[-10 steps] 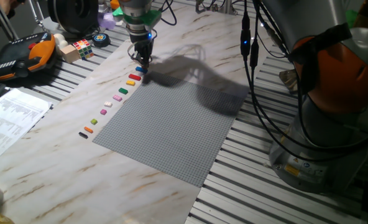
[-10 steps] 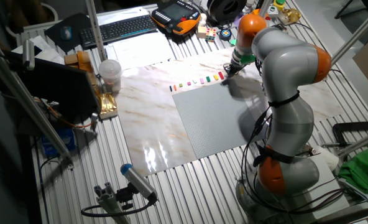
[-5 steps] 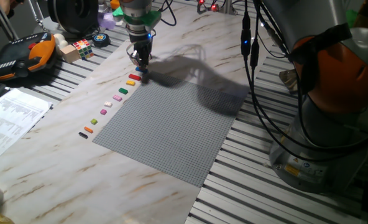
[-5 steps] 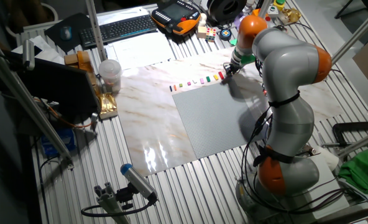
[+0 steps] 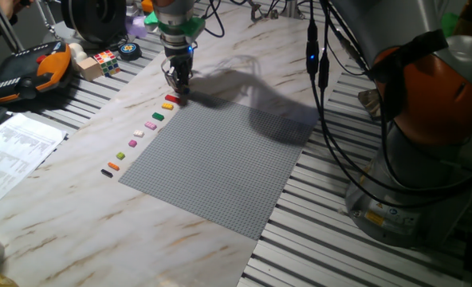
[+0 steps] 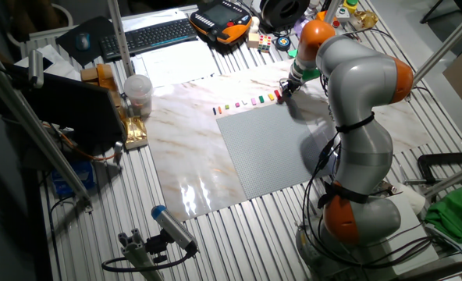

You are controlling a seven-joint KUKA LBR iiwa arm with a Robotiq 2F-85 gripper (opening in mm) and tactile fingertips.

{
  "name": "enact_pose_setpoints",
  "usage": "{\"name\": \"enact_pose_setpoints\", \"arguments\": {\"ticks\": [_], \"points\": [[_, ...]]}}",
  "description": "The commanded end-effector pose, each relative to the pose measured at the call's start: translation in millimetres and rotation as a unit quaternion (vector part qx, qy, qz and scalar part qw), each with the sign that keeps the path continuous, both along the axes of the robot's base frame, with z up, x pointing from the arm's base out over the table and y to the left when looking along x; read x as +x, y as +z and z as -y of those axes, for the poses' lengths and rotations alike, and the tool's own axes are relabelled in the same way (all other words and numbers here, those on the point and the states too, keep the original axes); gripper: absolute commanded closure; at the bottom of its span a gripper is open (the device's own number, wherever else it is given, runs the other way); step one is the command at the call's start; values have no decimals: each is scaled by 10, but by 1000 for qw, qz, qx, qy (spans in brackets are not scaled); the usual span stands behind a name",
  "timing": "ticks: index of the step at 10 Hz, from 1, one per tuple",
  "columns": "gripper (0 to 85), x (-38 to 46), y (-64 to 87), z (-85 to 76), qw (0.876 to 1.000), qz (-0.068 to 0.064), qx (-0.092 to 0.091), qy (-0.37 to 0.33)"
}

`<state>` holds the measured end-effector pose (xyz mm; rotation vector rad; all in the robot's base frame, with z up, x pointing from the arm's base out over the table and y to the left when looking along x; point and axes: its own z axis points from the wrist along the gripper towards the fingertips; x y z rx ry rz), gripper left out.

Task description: Build with small Lego blocks

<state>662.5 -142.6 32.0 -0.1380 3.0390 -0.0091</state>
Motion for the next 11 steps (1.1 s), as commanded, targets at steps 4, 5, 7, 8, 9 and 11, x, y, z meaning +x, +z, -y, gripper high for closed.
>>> {"name": "enact_pose_setpoints", "arguments": {"ticks": [4, 5, 7, 8, 9, 11], "points": [[463, 12, -34, 26, 1000, 0, 3, 6], [470, 14, -42, 26, 1000, 0, 3, 6], [480, 18, -50, 24, 1000, 0, 4, 8], [480, 19, -54, 25, 1000, 0, 5, 8], [487, 19, -54, 25, 1000, 0, 5, 8], [497, 20, -63, 26, 1000, 0, 4, 8]]}}
